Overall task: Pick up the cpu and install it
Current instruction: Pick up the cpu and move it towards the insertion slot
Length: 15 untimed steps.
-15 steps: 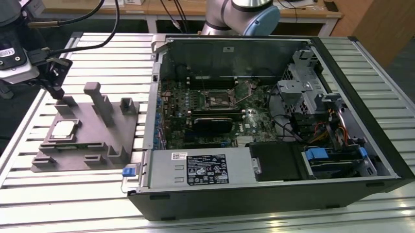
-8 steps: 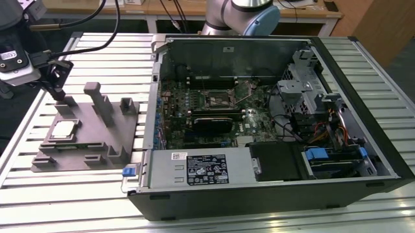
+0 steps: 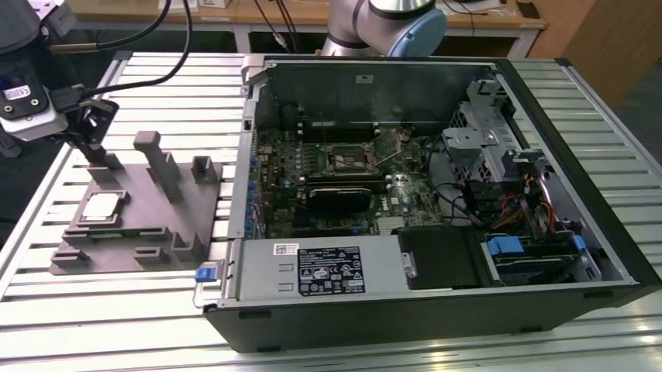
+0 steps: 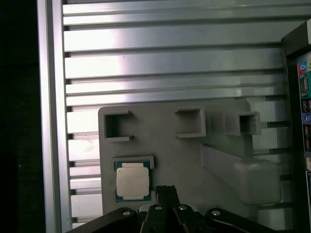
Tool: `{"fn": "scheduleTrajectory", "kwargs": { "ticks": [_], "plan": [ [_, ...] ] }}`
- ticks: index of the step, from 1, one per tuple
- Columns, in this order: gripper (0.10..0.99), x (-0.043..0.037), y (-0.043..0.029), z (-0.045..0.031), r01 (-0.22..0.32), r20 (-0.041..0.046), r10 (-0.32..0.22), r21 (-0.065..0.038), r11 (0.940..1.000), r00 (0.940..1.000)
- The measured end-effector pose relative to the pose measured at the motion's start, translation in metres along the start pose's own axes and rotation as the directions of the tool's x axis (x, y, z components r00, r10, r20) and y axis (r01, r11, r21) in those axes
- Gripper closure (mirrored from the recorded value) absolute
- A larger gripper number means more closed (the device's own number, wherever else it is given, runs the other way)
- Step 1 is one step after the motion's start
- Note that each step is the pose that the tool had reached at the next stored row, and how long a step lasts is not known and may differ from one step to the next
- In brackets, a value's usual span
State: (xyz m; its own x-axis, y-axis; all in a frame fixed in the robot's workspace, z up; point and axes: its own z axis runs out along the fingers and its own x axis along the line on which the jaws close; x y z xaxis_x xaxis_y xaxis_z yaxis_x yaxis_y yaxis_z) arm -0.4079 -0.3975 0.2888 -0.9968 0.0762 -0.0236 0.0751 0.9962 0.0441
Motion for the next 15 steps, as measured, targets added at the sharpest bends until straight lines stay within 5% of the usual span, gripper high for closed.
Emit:
{"fn": "scheduleTrajectory", "kwargs": {
  "ticks": [15],
  "plan": [
    [0.980,0.0002,-0.0003,0.0066,0.000,0.0001,0.000,0.001,1.0000,1.0000]
  ]
}}
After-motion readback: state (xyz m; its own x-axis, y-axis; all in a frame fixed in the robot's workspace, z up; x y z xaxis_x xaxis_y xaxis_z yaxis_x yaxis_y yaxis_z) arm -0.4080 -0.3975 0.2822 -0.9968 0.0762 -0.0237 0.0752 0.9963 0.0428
